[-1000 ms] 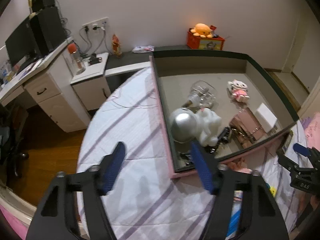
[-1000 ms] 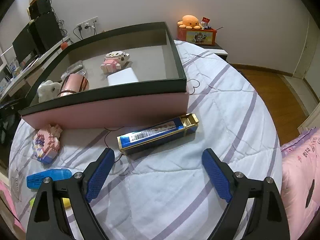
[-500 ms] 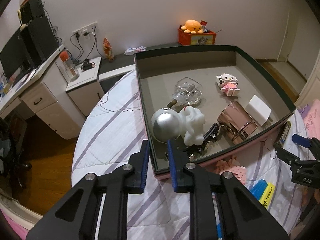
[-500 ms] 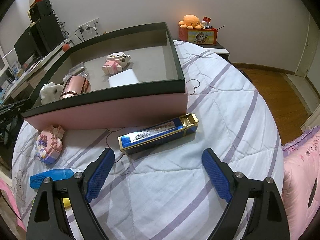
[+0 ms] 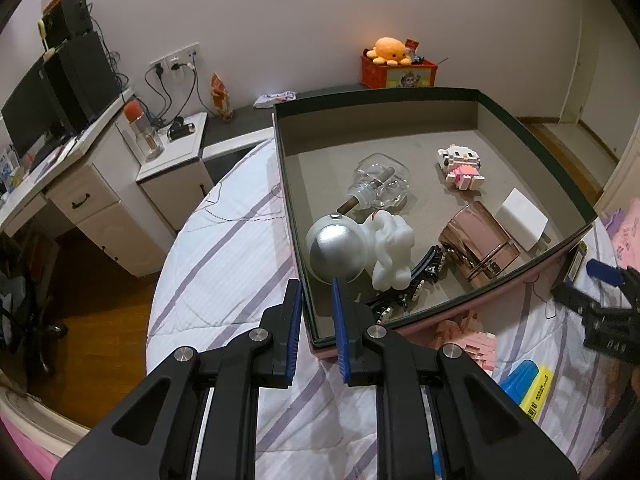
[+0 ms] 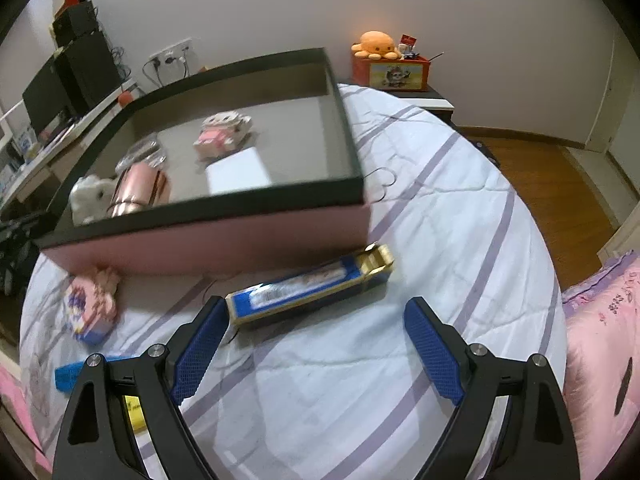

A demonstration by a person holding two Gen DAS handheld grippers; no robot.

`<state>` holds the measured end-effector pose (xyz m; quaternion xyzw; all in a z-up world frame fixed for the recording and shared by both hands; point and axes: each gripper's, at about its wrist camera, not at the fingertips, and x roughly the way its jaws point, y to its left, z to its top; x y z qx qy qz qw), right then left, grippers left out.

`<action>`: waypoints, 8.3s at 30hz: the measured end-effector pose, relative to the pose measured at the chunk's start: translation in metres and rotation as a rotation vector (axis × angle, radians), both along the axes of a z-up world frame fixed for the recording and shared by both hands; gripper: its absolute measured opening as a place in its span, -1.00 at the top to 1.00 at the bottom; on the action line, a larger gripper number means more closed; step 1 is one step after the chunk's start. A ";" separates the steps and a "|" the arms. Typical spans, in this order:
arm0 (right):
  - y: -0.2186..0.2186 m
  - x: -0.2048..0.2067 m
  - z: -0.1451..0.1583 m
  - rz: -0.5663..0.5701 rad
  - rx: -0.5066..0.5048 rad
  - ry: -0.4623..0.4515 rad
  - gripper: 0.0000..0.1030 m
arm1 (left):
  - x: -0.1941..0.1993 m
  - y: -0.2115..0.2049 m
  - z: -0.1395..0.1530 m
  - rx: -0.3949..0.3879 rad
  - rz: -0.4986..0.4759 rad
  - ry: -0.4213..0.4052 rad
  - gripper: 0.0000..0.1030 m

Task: Organize rigid objects
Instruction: 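Grasp the blue-gold tin with the right tool, then carry the tin into the pink box and open the right tool, then withdraw the right tool from the box while the left tool approaches the block donut, then grasp the pink-purple pixel-block donut with the left tool, then lift the block donut with the left tool and carry it toward the box, then lower the block donut into the pink box and open the left tool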

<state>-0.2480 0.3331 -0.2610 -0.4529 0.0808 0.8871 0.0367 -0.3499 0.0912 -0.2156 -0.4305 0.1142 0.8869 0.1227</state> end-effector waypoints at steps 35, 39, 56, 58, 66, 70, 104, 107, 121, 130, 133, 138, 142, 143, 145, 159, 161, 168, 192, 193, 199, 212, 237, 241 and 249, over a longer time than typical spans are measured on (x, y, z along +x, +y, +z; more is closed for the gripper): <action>0.042 -0.005 0.002 0.160 -0.027 0.082 -0.64 | -0.001 0.000 -0.001 0.003 0.015 -0.007 0.74; 0.040 -0.002 0.005 0.153 0.010 0.087 -0.64 | -0.001 0.000 -0.001 0.001 0.016 -0.007 0.74; 0.023 0.009 0.075 0.183 0.034 0.246 -0.65 | -0.001 0.000 -0.001 -0.004 0.013 -0.003 0.74; 0.012 -0.001 0.077 0.205 0.042 0.242 -0.65 | -0.001 0.000 -0.001 -0.002 0.014 -0.004 0.74; -0.023 -0.052 0.065 0.294 0.044 0.185 -0.65 | -0.001 0.001 -0.002 -0.008 0.016 -0.004 0.74; -0.037 -0.067 0.052 0.332 0.049 0.135 -0.65 | -0.001 0.002 -0.002 -0.013 0.017 -0.003 0.74; 0.036 -0.041 0.062 0.095 0.087 0.136 -0.39 | 0.003 0.008 0.000 -0.050 0.051 0.029 0.69; 0.037 -0.040 0.054 0.121 0.057 0.108 -0.06 | 0.003 0.009 0.000 -0.061 0.052 0.031 0.67; 0.036 -0.039 0.046 0.191 -0.016 0.093 0.79 | 0.030 -0.013 0.016 -0.051 0.137 0.079 -0.60; 0.037 -0.039 0.046 0.207 -0.020 0.092 0.79 | 0.076 -0.004 0.006 0.062 0.157 0.049 -0.75; 0.036 -0.039 0.046 0.211 -0.019 0.092 0.79 | 0.084 0.014 -0.004 0.054 0.148 0.030 -0.76; 0.037 -0.039 0.046 0.219 -0.020 0.090 0.79 | 0.087 0.039 -0.017 0.045 0.117 0.007 -0.76; 0.037 -0.039 0.046 0.220 -0.013 0.090 0.79 | 0.083 0.050 -0.024 0.071 0.102 -0.018 -0.76; 0.037 -0.039 0.046 0.219 -0.012 0.090 0.79 | 0.081 0.053 -0.026 0.073 0.097 -0.026 -0.76; 0.037 -0.039 0.046 0.217 -0.015 0.090 0.79 | 0.076 0.059 -0.030 0.061 0.103 -0.035 -0.76; 0.038 -0.038 0.047 0.206 -0.030 0.087 0.79 | 0.065 0.074 -0.042 0.020 0.075 -0.050 -0.13; 0.038 -0.038 0.046 0.206 -0.027 0.086 0.79 | 0.066 0.076 -0.042 0.004 0.065 -0.046 -0.13; 0.037 -0.039 0.046 0.204 -0.022 0.081 0.79 | 0.059 0.079 -0.051 0.010 0.048 -0.080 -0.16; 0.034 -0.041 0.047 0.203 0.013 0.060 0.79 | 0.080 0.041 -0.010 0.090 0.018 0.018 -0.05; 0.033 -0.041 0.047 0.203 0.015 0.058 0.79 | 0.080 0.039 -0.008 0.095 0.018 0.020 -0.05; 0.034 -0.042 0.047 0.205 0.021 0.050 0.79 | 0.081 0.032 0.006 0.115 0.012 0.042 -0.06; 0.032 -0.043 0.048 0.204 0.030 0.044 0.79 | 0.055 0.031 0.044 0.114 -0.011 0.107 -0.06; 0.030 -0.044 0.048 0.219 0.049 0.029 0.78 | -0.018 0.031 0.000 0.090 0.045 -0.010 -0.19; 0.030 -0.044 0.049 0.221 0.048 0.029 0.78 | -0.013 0.030 0.007 0.135 0.027 -0.008 -0.66; 0.031 -0.046 0.049 0.259 0.060 0.019 0.78 | 0.005 0.027 0.022 0.133 0.034 0.051 -0.95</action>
